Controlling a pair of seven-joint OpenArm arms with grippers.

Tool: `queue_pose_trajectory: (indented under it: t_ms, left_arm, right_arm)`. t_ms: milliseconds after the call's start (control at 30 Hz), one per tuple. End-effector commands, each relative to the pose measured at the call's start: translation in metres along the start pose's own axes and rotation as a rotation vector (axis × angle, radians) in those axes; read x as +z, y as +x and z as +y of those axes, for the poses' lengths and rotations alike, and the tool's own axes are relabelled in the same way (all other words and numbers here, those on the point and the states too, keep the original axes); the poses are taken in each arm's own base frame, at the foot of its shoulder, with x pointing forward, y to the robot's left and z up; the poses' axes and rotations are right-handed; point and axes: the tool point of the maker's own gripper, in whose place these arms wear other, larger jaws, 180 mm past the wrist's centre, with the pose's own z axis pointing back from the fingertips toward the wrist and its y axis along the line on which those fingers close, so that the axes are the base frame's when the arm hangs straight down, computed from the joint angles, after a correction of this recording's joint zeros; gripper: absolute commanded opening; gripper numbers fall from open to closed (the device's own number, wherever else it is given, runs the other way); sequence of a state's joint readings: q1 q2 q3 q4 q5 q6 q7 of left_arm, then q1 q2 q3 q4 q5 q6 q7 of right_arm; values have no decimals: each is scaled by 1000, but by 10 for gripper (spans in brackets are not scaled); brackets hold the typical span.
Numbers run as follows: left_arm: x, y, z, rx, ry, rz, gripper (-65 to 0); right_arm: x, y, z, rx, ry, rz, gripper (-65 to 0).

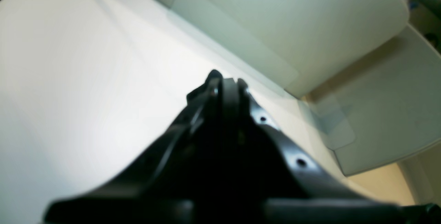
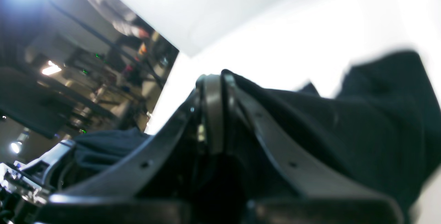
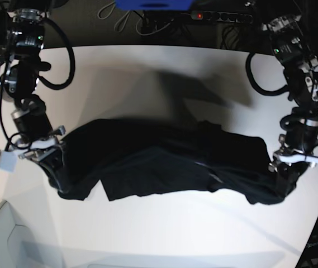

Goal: Layout the t-shirt on the table in an organized manner, then fold the t-shirt properly
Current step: 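Lift the shirt with both grippers and lay it flat on the table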

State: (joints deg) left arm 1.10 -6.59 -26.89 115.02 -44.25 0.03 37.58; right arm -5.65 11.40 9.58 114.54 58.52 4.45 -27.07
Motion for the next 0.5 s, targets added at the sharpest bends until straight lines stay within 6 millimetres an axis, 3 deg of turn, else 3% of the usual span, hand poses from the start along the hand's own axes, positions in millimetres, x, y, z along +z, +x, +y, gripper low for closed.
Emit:
queue_pose_trajectory:
  t_ms: [0,133,267,467]
  left_arm:
    - [-5,29,-13,-27,-44,-85,-648]
    - [-20,79,-43,-47,-121,-210,-648]
    - [-27,116,-65,-58,-175,-305,-648]
    - [-21,180,-93,-122,-241,-452,-648]
  right_arm:
    - [-4,21,13,13,47,-63,-650]
    - [-13,49,23,37,82,-135,-650]
    - [-17,77,36,65,119,-208,-650]
    - [-27,119,64,87,198,-323,-650]
